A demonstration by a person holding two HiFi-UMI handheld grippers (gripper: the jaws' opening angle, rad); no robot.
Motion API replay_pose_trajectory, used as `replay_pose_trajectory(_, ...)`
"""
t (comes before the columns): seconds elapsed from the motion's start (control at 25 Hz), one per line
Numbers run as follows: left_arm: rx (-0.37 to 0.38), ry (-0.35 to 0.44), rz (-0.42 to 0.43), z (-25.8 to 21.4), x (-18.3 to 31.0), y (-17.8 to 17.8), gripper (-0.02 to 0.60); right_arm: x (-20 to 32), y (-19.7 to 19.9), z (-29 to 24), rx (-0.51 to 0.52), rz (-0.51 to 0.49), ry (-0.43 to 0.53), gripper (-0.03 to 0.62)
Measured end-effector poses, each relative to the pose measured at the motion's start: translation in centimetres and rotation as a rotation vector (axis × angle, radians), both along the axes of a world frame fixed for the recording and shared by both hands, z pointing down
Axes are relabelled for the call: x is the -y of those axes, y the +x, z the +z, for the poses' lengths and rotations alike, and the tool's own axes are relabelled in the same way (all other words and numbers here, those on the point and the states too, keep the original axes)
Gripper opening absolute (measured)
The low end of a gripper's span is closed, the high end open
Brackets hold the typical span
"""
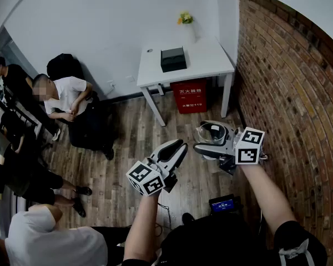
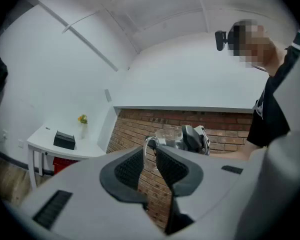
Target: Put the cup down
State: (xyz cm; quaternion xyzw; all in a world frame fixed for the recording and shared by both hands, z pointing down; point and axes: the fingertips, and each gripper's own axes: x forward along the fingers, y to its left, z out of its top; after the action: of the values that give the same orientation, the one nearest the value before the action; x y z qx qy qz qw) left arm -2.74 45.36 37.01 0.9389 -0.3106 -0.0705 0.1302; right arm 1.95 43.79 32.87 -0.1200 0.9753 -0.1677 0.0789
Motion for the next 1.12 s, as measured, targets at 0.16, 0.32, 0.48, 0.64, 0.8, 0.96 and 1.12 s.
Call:
replay_pose_trajectory(0.16, 0.013, 0.015, 0.006, -0.2, 0.0, 0.1, 0.086, 0.0, 0.0, 0.1, 0.002, 0.002, 0.002, 0.430)
replay_pose_trajectory(0.32, 0.010, 0.012, 0.008, -0.3, 0.1, 0.1, 0.086, 0.1, 0.1, 0.0, 0.003, 0.002, -0.005, 0.430)
replay_pose_trajectory(0.48, 0.007, 0.007, 0.009, -0.2, 0.1, 0.2, 0.086, 0.1, 0.2, 0.0, 0.014, 0.002, -0.016, 0.430)
replay_pose_trajectory(0.64, 0.003, 0.000, 0.013, 0.0, 0.2, 0.2, 0.086, 0.1, 0.2, 0.1, 0.009, 0.001, -0.016, 0.430)
replay_pose_trajectory(0.8, 0.006, 0.001, 0.017, 0.1, 0.0, 0.3, 0.086, 0.1, 0.4, 0.2, 0.008, 0.009, -0.021, 0.430)
replay_pose_trajectory(0.96, 0.014, 0.004, 0.015, 0.2, -0.1, 0.6, 0.087, -0.1, 0.8, 0.3, 0.009, 0.009, -0.025, 0.430)
replay_pose_trajectory(1.12, 0.016, 0.003, 0.013, 0.6, 0.0, 0.8, 0.086, 0.0, 1.2, 0.8, 0.008, 0.009, -0.027, 0.430)
